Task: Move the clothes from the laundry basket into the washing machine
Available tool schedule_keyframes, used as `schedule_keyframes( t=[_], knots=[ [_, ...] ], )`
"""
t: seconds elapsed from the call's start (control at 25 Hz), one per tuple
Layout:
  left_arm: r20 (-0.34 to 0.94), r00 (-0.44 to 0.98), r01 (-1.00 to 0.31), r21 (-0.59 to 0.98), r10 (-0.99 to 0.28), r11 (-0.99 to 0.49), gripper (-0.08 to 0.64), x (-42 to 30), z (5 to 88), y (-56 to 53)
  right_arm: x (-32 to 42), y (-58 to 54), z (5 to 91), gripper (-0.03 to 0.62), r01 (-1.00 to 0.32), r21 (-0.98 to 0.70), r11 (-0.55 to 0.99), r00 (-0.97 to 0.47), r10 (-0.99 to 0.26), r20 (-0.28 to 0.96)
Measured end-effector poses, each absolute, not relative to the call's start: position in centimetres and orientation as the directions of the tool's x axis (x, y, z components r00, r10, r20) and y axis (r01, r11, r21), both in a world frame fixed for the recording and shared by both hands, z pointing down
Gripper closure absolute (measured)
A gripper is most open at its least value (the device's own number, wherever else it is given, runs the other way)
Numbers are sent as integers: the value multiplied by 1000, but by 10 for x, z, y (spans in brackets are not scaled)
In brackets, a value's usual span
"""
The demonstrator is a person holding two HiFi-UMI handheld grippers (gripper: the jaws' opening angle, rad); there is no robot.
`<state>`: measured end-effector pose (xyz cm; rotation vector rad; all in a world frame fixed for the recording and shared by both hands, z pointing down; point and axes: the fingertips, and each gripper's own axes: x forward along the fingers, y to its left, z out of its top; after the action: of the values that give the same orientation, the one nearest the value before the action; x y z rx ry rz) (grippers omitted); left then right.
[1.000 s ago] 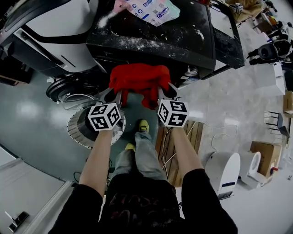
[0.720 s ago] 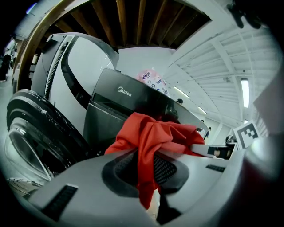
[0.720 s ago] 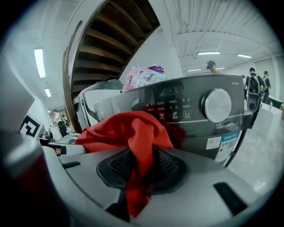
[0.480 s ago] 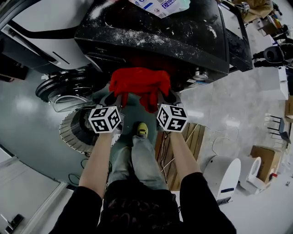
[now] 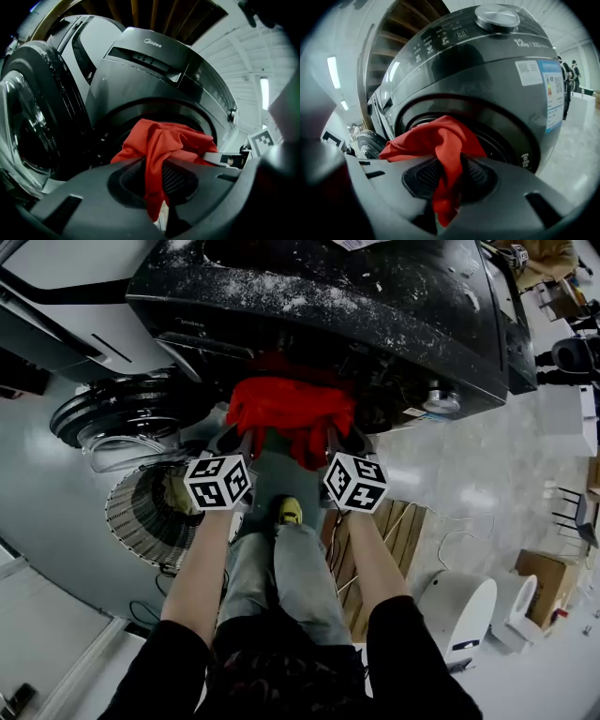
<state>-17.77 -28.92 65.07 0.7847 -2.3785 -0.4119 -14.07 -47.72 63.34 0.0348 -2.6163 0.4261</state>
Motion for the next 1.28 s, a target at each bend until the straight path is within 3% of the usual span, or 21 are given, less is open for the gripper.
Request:
schedule_keyframes(
  t=[0.6,1.28],
  knots=[
    [263,-707,-480,503,-657,718,502,-261,741,-332,-205,-517,715,503,-136,-251,958,-954,-59,293],
    [146,-719,-588,393,-679,707,502,-341,770,-383,-278,-545,762,502,-171,-193,966,-973,-135,186]
  ],
)
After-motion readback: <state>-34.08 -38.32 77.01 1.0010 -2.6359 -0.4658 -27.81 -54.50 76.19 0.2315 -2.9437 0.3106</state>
